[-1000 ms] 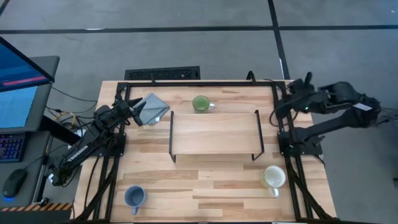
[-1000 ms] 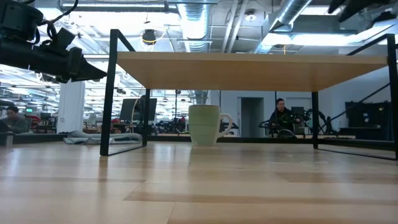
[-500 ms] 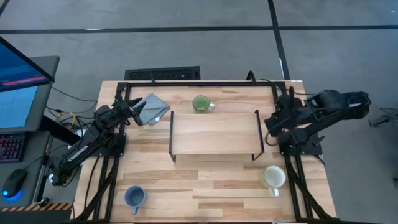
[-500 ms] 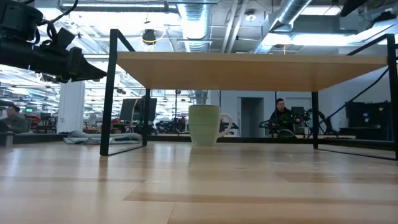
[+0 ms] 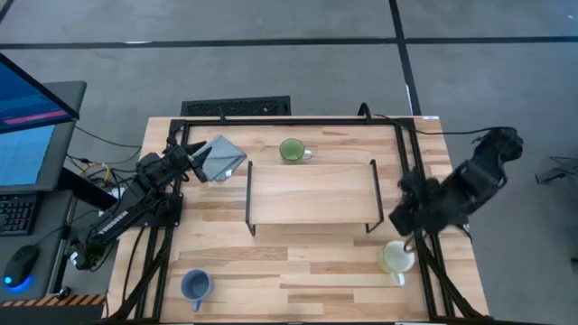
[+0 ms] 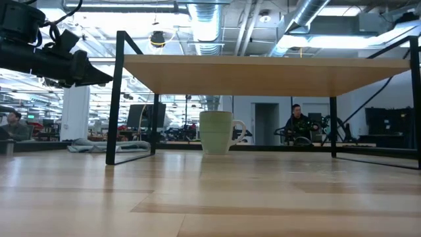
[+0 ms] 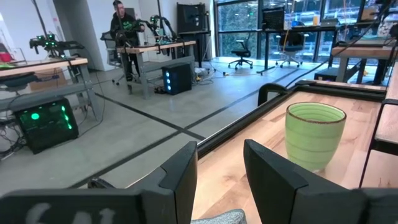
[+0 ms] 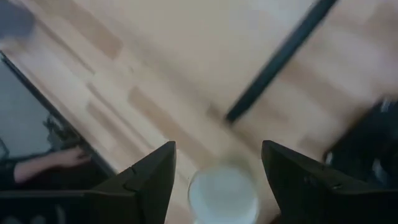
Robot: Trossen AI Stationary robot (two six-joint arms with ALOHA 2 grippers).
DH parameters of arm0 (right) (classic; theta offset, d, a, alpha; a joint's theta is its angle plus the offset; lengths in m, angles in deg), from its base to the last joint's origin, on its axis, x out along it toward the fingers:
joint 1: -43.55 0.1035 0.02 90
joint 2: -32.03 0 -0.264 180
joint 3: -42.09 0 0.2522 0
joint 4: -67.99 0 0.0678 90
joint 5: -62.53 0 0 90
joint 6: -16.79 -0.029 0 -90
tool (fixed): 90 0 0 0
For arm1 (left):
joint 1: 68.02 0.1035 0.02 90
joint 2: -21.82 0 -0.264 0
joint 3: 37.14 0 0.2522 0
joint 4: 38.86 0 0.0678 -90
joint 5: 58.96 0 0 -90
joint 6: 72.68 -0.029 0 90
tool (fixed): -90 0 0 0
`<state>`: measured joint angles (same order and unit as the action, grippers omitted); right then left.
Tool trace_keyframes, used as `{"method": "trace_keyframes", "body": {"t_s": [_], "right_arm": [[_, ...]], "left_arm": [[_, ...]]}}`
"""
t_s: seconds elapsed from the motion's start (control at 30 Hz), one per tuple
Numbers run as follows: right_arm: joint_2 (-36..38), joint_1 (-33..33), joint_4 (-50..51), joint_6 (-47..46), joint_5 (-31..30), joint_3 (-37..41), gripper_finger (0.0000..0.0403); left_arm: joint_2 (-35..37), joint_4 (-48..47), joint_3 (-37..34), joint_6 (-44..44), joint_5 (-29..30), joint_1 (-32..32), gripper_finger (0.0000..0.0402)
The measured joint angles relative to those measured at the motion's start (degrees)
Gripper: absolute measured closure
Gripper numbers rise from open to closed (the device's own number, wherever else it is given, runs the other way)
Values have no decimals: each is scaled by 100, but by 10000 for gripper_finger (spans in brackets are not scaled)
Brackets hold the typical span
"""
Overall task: Stack small to large cups/mugs on shelf
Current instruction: Put the white mug on the shelf
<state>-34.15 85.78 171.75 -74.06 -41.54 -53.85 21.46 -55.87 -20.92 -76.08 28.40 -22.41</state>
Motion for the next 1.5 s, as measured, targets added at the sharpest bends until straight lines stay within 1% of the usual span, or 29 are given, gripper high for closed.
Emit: {"method": "trace_keyframes", "body": {"t_s": [0.13,0.23,0.33,0.43,0.7,0.9,1.07,1.33,1.5], "right_arm": [[-402,536,1,-954,399,0,142],[-740,863,-3,-1668,818,0,142],[-1019,1160,-3,-2204,1293,2,142],[-1240,1405,-62,-2589,1475,4,142],[-1412,1605,-616,-2826,1487,0,142],[-1531,1603,-671,-2734,1688,1,142],[-1568,1575,-655,-2728,1704,0,142],[-1568,1304,-678,-2732,1717,1,142],[-1568,1153,-886,-2734,1714,2,142]], "left_arm": [[-2,0,0,0,4,0,277],[0,2,2,0,4,0,277],[0,2,2,0,7,0,277],[0,2,2,0,7,0,277],[0,4,4,0,7,0,277],[0,6,4,0,7,1,277],[0,7,4,0,7,0,277],[0,7,7,0,31,2,277],[0,2,7,0,31,0,277]]}}
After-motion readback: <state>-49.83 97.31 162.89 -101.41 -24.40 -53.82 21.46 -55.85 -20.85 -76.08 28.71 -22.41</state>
